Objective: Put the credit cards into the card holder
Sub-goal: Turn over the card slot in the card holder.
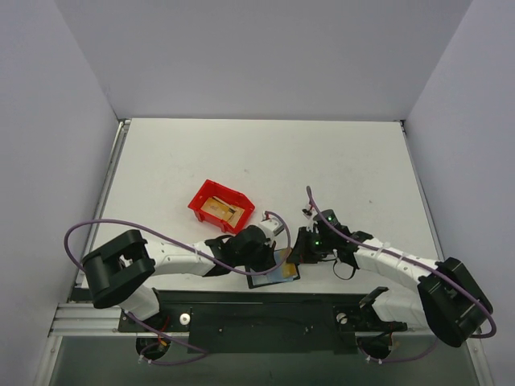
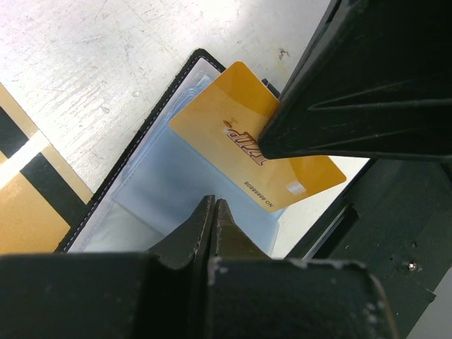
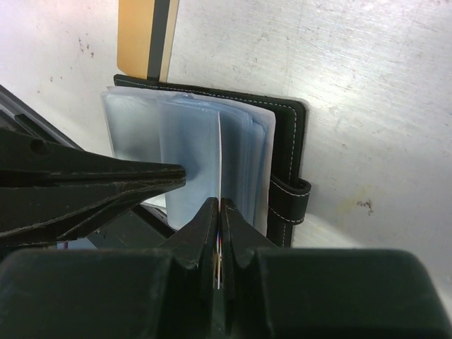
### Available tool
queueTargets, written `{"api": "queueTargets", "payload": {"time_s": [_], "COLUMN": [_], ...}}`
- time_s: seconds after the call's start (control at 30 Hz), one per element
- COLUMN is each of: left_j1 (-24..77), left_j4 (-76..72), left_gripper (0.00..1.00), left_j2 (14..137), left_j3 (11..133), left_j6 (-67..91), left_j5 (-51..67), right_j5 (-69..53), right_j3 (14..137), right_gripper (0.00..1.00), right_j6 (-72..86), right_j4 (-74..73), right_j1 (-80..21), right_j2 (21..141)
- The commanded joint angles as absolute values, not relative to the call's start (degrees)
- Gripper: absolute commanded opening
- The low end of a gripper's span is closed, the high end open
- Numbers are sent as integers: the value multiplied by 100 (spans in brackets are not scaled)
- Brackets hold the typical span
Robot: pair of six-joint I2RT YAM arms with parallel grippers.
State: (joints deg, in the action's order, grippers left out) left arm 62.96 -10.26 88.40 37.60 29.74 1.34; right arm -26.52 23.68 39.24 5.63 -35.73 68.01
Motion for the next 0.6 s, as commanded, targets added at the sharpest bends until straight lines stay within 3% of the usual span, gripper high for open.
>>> {"api": "queueTargets", "payload": {"time_s": [0.0,0.57], "left_j1": [6302,6179], "left_j4": [-932,-571], "left_gripper": [0,0], "left_j2": [8447,7708], "left_j3": [3797,3586], "left_j6": [2944,2979], "left_j5": [-78,-554], "right_j5": [-2830,-3155], "right_j3": [2426,2610], "right_gripper": [0,0], "right_j6": [4034,4289], "right_j4": [870,1459], "right_j1": [-3630,-3876], "right_j2": [6969,7400]}}
